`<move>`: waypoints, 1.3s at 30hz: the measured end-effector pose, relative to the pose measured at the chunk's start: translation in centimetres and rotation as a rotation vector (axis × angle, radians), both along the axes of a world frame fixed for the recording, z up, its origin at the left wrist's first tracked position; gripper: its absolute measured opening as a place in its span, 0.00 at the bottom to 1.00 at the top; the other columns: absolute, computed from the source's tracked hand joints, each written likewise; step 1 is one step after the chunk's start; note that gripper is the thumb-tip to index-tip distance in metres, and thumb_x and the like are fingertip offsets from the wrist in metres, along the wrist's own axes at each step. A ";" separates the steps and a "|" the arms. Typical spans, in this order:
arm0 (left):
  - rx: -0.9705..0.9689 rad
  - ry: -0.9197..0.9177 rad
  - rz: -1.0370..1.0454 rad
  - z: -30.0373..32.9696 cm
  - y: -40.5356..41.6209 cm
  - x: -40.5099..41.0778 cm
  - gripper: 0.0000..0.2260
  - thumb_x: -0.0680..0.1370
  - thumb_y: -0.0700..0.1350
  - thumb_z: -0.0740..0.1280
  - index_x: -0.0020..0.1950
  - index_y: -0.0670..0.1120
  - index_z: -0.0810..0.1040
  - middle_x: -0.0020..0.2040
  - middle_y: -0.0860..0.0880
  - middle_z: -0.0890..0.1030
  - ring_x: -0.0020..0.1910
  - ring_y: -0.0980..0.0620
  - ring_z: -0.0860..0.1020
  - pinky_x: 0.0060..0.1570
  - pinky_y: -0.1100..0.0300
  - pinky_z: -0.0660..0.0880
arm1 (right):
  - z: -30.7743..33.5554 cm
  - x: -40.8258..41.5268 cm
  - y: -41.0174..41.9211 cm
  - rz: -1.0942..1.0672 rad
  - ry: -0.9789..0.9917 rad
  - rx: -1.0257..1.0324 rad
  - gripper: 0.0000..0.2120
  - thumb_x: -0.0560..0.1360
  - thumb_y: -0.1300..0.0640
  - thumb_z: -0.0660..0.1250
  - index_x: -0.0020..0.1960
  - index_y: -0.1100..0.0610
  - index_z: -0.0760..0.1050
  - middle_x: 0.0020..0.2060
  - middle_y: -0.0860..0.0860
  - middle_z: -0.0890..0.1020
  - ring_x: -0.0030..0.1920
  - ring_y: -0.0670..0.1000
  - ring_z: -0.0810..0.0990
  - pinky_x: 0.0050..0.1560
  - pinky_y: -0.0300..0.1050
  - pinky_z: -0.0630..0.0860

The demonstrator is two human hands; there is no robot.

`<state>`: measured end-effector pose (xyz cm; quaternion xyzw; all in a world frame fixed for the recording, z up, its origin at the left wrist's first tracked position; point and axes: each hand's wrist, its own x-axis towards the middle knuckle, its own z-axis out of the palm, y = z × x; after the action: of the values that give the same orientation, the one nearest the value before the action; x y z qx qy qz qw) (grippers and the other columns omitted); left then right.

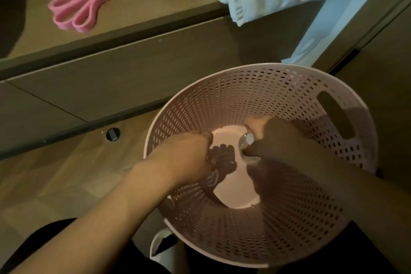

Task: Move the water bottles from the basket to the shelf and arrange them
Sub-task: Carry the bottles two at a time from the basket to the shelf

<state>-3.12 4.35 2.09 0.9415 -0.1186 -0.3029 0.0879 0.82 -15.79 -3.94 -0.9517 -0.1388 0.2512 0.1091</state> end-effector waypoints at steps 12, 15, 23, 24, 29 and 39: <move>0.552 0.184 -0.360 -10.7 -6.3 -0.4 0.28 0.81 0.52 0.62 0.77 0.43 0.59 0.70 0.46 0.71 0.66 0.41 0.74 0.59 0.45 0.75 | 0.2 2.5 -2.9 -0.123 -0.129 0.101 0.14 0.73 0.43 0.70 0.54 0.45 0.70 0.44 0.42 0.75 0.42 0.45 0.73 0.44 0.40 0.70; 0.596 0.193 -0.339 -11.9 -5.8 -0.8 0.29 0.81 0.49 0.64 0.76 0.41 0.56 0.70 0.45 0.71 0.64 0.40 0.76 0.56 0.46 0.77 | 0.1 3.2 -2.6 -0.079 -0.187 0.137 0.12 0.73 0.44 0.69 0.50 0.46 0.68 0.35 0.39 0.69 0.35 0.42 0.68 0.36 0.37 0.63; 0.436 0.059 -0.220 -2.4 -4.7 -0.3 0.20 0.81 0.43 0.61 0.70 0.41 0.61 0.59 0.42 0.79 0.56 0.41 0.80 0.45 0.49 0.77 | 10.7 3.7 -3.0 -0.206 -0.137 0.167 0.12 0.73 0.45 0.67 0.39 0.45 0.64 0.37 0.43 0.73 0.40 0.47 0.76 0.39 0.43 0.71; 0.406 0.049 -0.188 0.5 -4.7 0.0 0.19 0.80 0.43 0.60 0.70 0.42 0.61 0.57 0.42 0.80 0.55 0.41 0.81 0.43 0.50 0.75 | 13.3 3.3 -3.2 -0.227 -0.128 0.168 0.13 0.73 0.46 0.67 0.38 0.46 0.63 0.36 0.44 0.73 0.40 0.49 0.77 0.37 0.44 0.70; 0.286 -0.011 -0.085 17.3 -5.3 1.5 0.18 0.78 0.44 0.63 0.66 0.45 0.62 0.52 0.43 0.82 0.50 0.41 0.82 0.44 0.50 0.78 | 28.7 1.2 -3.8 -0.290 -0.107 0.127 0.11 0.76 0.47 0.67 0.45 0.52 0.69 0.37 0.51 0.76 0.41 0.53 0.77 0.38 0.47 0.74; 0.106 -0.271 -0.055 51.7 -4.7 2.0 0.18 0.78 0.47 0.62 0.65 0.43 0.64 0.52 0.42 0.82 0.50 0.39 0.81 0.38 0.52 0.69 | 61.6 -2.3 -2.6 -0.235 -0.212 0.066 0.12 0.73 0.45 0.66 0.46 0.51 0.67 0.34 0.49 0.72 0.39 0.55 0.73 0.38 0.44 0.65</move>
<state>-1.07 -0.30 53.77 0.9735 -0.1389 -0.1811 0.0130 -1.51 -18.39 57.63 -0.9785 -0.0454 0.1303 0.1535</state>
